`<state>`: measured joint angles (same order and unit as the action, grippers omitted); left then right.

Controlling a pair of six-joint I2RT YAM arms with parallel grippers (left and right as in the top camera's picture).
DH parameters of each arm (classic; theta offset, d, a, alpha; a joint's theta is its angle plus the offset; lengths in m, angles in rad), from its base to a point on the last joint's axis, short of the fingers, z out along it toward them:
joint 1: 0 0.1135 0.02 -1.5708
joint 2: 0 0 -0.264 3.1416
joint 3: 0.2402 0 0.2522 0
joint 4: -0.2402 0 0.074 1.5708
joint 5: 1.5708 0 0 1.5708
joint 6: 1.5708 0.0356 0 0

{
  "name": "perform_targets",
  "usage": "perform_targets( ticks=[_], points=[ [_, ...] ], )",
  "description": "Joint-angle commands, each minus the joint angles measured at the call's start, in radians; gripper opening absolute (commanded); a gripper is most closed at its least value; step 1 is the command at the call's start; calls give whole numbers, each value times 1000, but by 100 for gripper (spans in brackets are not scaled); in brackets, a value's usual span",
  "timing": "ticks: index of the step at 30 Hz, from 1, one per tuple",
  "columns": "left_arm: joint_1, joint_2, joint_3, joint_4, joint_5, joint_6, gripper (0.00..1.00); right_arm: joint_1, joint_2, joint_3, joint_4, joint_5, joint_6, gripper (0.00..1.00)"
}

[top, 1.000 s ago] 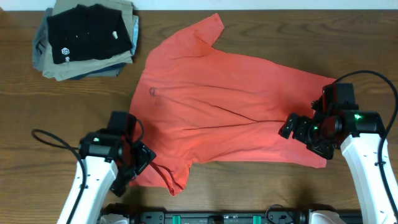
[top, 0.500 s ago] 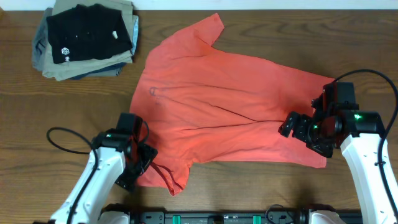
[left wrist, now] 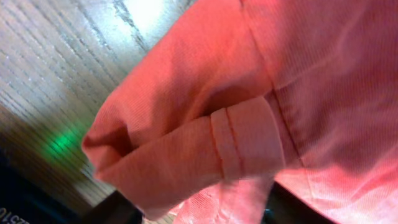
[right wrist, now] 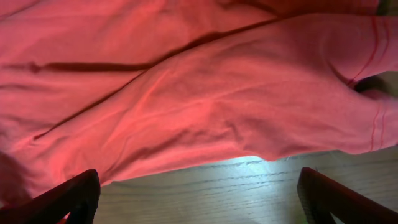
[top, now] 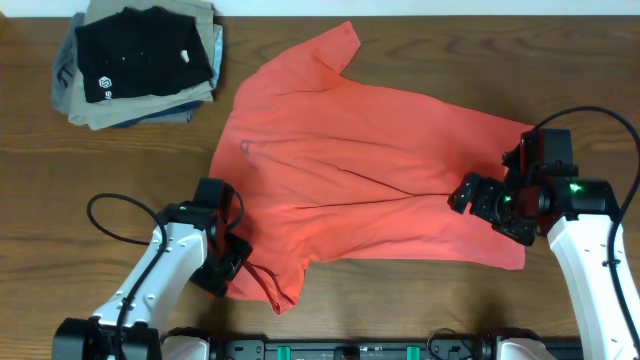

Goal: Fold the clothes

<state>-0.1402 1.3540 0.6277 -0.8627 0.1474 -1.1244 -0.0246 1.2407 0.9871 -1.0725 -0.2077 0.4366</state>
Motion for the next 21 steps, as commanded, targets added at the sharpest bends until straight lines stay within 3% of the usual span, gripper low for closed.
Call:
perform_targets(
  ticks=[1, 7, 10, 14, 21],
  points=[
    [-1, 6, -4, 0, -4, 1, 49, 13, -2, -8, 2, 53, -3, 99],
    [-1, 6, -4, 5, -1, 5, 45, 13, 3, -66, 20, 54, 20, 99],
    [-1, 6, -4, 4, -1, 15, 47, 13, 3, -98, 42, 54, 20, 99],
    [-1, 6, -4, -22, -2, 68, 58, 13, 3, -121, 51, 54, 20, 99],
    [0, 5, -4, -78, -8, 76, 58, 13, 3, -121, 52, 54, 20, 99]
  ],
)
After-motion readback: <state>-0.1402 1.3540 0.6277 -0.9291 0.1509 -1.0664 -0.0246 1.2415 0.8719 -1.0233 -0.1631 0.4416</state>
